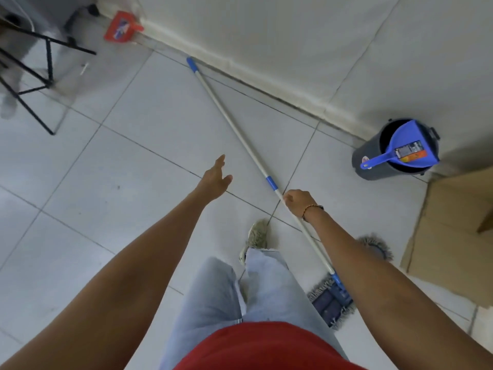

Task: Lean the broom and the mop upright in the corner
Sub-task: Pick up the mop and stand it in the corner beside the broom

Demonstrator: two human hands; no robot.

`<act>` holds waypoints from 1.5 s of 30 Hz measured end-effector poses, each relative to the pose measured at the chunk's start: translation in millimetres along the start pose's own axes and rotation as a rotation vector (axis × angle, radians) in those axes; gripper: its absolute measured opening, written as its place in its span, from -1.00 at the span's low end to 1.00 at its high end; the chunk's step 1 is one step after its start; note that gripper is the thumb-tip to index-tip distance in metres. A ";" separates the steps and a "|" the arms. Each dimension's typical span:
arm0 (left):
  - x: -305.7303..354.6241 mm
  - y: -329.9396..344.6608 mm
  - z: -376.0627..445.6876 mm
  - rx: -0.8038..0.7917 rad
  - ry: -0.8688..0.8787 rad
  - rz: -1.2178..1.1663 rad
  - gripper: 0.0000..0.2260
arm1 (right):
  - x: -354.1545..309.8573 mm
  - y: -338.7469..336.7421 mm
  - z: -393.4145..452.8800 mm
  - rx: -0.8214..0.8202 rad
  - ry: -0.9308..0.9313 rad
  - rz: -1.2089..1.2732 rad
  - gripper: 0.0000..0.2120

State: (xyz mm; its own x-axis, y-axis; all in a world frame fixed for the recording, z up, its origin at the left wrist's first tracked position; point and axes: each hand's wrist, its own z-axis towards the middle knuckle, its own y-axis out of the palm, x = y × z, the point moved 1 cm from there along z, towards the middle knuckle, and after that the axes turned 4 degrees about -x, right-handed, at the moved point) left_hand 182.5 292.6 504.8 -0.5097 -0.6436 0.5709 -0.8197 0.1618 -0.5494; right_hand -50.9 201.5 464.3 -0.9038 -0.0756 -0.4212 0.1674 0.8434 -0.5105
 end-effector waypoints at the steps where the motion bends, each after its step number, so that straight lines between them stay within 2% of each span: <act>1: 6.0 -6.9 12.9 -0.014 0.049 0.015 -0.41 | -3.9 -7.6 10.4 0.010 0.010 0.022 -0.71; 4: 12.4 -19.0 44.4 -0.101 0.104 0.051 -0.42 | -14.2 -20.7 35.1 0.018 0.024 0.047 -0.71; 8: 10.9 -39.0 95.5 -0.134 0.043 0.024 -0.45 | -25.1 -29.5 76.7 0.011 0.064 0.057 -0.73; 11: -0.2 -54.2 133.7 -0.095 -0.094 -0.182 -0.54 | -26.8 -29.5 110.3 0.026 0.139 0.118 -0.76; 13: -10.6 -61.6 151.5 -0.136 -0.160 -0.319 -0.56 | -30.5 -27.1 127.3 0.035 0.180 0.138 -0.76; 15: -16.5 -62.2 175.8 -0.191 -0.166 -0.251 -0.51 | -35.6 -25.7 144.7 0.055 0.221 0.230 -0.74; 17: -15.0 -54.7 215.5 -0.228 -0.078 -0.103 -0.46 | -35.7 -21.9 169.3 0.113 0.274 0.399 -0.73; 19: -12.0 -35.4 261.4 -0.267 -0.031 -0.100 -0.44 | -26.8 -13.5 199.2 0.134 0.311 0.512 -0.73; 25: -56.4 62.8 425.7 -0.245 -0.222 -0.350 -0.39 | 48.6 49.4 329.8 0.152 0.436 0.621 -0.70; 28: -98.1 115.6 504.8 -0.228 -0.384 -0.538 -0.30 | 99.3 94.9 407.4 0.107 0.415 0.599 -0.56; 30: -122.3 142.1 539.5 -0.280 -0.495 -0.670 -0.18 | 126.2 122.1 449.9 0.072 0.394 0.555 -0.43; 32: -156.4 170.8 570.8 -0.346 -0.530 -0.695 -0.08 | 152.7 156.9 494.1 0.043 0.382 0.431 -0.34; 34: -184.8 197.5 598.7 -0.382 -0.538 -0.717 0.00 | 172.5 188.1 528.8 0.074 0.394 0.302 -0.42; 37: -200.7 221.1 633.5 -0.316 -0.526 -0.828 0.13 | 186.4 209.2 548.2 0.151 0.352 0.228 -0.68; 39: -200.2 223.2 645.2 -0.223 -0.515 -0.906 -0.04 | 188.8 206.9 546.2 0.140 0.298 0.224 -0.73; 43: -158.5 198.9 615.8 -0.044 -0.367 -0.957 -0.75 | 180.8 175.1 510.9 0.182 0.251 0.247 -0.72; 45: -113.0 174.9 579.8 0.015 -0.313 -0.982 -0.83 | 166.2 148.1 471.6 0.211 0.242 0.266 -0.71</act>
State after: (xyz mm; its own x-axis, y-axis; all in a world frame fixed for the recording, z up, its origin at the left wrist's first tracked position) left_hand 248.2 -40.1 -9.5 0.4760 -0.6531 0.5890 -0.8336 -0.5485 0.0655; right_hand 9.4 63.0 -34.8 -0.8802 0.2788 -0.3842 0.4623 0.6868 -0.5608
